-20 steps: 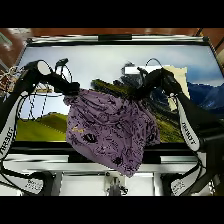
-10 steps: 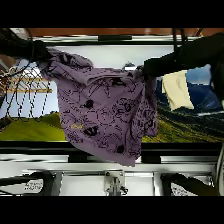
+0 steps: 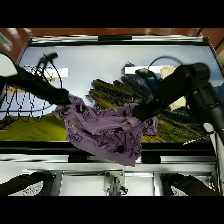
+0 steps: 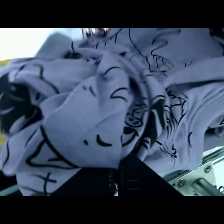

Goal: Fold the shirts.

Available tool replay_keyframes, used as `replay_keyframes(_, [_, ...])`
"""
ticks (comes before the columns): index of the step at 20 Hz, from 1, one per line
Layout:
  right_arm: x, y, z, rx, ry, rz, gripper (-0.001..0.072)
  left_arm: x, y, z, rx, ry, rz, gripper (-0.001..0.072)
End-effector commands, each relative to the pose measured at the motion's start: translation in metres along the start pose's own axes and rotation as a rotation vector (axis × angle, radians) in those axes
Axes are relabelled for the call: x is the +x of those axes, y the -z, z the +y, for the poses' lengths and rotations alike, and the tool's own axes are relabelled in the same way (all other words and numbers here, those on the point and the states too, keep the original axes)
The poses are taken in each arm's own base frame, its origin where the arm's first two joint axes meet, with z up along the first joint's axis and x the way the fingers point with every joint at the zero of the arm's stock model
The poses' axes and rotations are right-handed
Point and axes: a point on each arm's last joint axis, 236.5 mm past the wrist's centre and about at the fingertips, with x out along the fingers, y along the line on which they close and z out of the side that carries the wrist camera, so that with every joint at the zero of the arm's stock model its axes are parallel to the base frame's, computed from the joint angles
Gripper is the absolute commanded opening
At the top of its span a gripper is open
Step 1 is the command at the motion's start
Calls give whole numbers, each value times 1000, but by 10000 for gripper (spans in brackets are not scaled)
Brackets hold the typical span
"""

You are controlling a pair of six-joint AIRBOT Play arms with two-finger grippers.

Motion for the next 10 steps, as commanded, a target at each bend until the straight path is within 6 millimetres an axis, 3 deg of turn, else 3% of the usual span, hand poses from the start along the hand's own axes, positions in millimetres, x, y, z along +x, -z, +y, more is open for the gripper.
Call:
replay_keyframes(1, [51,39,-38,16,136,143,66,61,37,23,-89,-12,73,52])
replay_keyframes(3, [68,33,-43,60,131,102,67,88,39,35,-206,3,43,52])
replay_keyframes(4, [73,27,-45,95,132,81,99,97,38,29,-231,46,28,52])
replay_keyframes(6, [73,20,-42,127,121,52,541,107,31,13,-230,115,-10,53])
replay_keyframes(10, [18,-13,-27,66,135,-133,543,105,16,14,-195,118,-79,52])
